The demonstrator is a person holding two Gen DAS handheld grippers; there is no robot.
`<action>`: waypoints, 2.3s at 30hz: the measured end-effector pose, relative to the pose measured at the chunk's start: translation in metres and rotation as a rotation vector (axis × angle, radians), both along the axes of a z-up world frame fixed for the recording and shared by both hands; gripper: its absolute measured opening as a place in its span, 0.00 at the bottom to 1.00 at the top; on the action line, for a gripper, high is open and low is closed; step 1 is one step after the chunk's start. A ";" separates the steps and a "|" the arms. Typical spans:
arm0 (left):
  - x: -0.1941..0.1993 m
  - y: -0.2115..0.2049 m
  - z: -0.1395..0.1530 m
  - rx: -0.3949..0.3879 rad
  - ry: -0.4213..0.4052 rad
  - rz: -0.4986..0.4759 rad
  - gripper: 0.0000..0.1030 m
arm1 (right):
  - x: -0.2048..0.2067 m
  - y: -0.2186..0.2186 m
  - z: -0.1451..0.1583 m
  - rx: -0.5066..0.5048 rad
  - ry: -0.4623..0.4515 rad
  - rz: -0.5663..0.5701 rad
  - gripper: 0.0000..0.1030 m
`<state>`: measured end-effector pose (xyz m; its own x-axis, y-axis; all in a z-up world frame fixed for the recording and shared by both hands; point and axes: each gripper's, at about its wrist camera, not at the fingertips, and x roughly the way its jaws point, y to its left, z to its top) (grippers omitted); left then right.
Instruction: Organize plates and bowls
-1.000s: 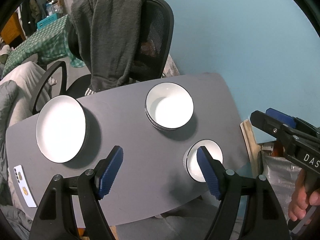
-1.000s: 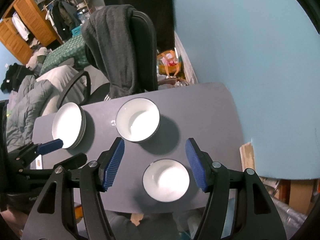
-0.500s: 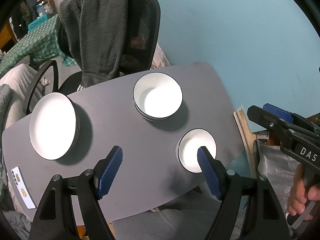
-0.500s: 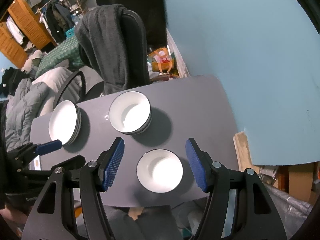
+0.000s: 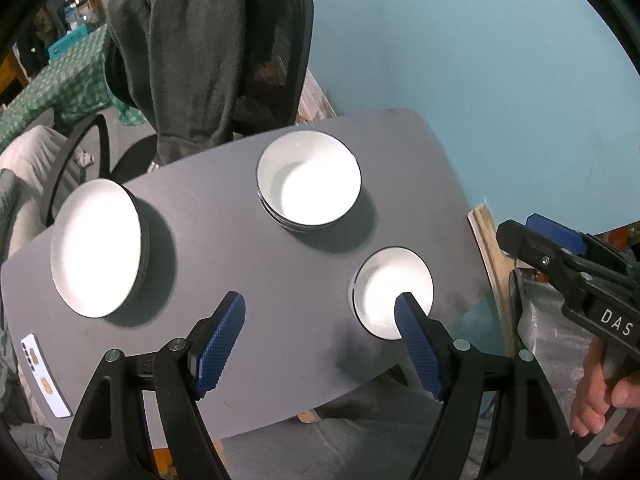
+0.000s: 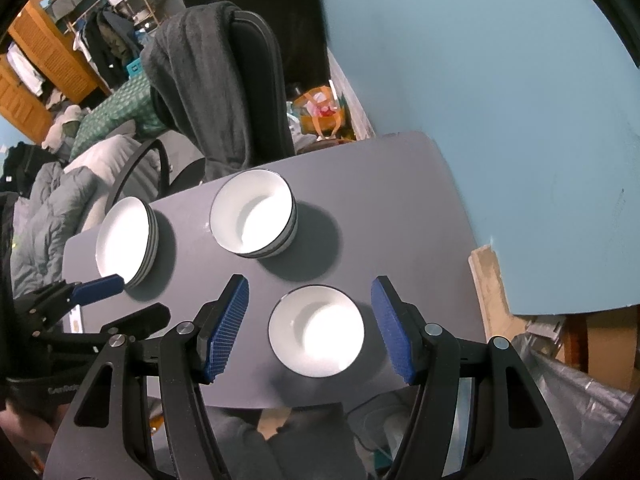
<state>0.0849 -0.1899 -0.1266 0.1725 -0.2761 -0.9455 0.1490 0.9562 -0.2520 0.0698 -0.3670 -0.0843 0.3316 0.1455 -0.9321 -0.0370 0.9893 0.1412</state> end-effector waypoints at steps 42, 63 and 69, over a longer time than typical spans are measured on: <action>0.021 -0.061 -0.143 0.053 0.153 -0.089 0.76 | 0.003 -0.038 -0.161 -0.018 0.254 0.050 0.62; 0.019 -0.065 -0.177 0.043 0.242 -0.076 0.45 | 0.004 -0.021 -0.183 0.027 0.325 0.051 0.21; 0.016 -0.064 -0.174 -0.011 0.252 -0.086 0.25 | 0.001 -0.013 -0.184 0.033 0.331 0.039 0.13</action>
<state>0.1010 -0.2538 -0.3010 -0.0923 -0.2904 -0.9524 0.1607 0.9396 -0.3021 0.0710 -0.3795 -0.2680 0.0057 0.1838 -0.9829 -0.0218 0.9827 0.1837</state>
